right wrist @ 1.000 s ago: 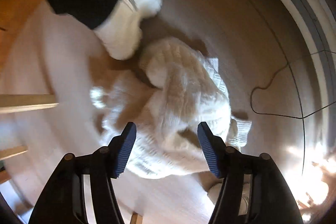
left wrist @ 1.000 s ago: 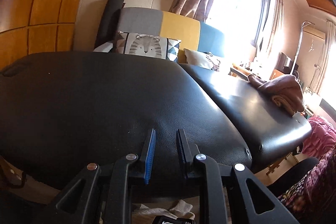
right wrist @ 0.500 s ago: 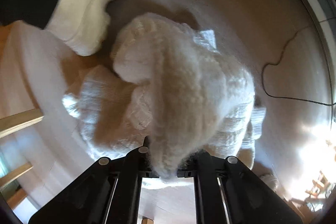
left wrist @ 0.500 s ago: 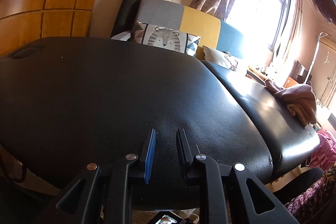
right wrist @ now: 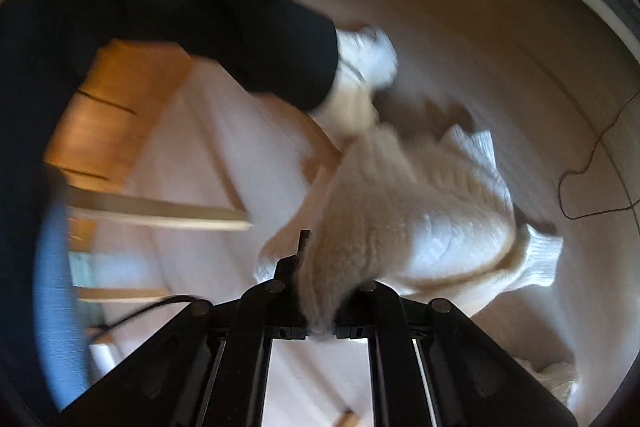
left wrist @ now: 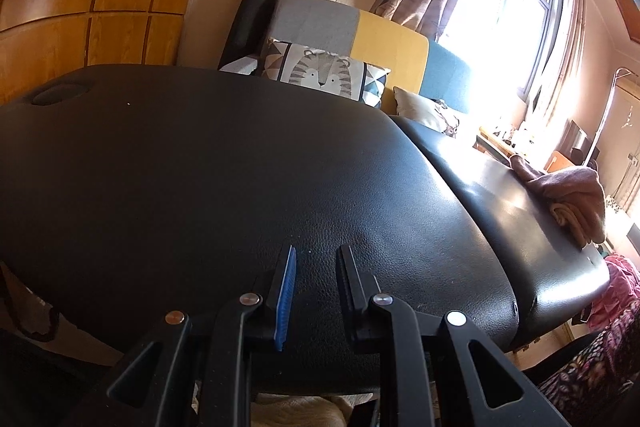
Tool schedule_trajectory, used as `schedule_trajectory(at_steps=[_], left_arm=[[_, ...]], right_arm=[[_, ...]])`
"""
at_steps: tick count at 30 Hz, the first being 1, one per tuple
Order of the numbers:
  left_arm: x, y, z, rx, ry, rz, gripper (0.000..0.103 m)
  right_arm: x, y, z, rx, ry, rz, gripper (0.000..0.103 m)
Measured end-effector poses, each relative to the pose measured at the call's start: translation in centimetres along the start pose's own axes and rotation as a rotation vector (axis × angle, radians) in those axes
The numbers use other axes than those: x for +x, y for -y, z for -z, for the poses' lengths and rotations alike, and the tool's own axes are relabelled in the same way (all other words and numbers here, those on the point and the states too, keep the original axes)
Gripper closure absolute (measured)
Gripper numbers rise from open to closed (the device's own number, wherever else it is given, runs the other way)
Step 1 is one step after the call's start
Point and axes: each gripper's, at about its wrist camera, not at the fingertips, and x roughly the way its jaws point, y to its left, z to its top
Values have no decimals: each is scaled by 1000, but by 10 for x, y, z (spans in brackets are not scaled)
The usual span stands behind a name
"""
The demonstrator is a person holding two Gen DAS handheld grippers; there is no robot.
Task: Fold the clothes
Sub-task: 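Lift the sweater from the floor up over the table with the right gripper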
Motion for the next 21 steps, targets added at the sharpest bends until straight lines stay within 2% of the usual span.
schedule_trajectory(at_steps=[6, 11, 15, 18, 21], left_arm=[[-12, -2, -5, -16, 24, -27, 83], [-24, -2, -8, -6, 3, -31, 83], [-39, 1, -8, 13, 33, -25, 83], [-54, 4, -11, 34, 76, -32, 83], [-71, 2, -17, 35, 124, -49, 83]], right_arm=[[-60, -30, 13, -13, 88, -93, 97], [-97, -58, 26, -83, 177, -106, 97], [-153, -69, 20, -30, 348, -140, 98], [-202, -84, 20, -18, 515, -167, 98], [-260, -105, 24, -55, 694, -159, 98]])
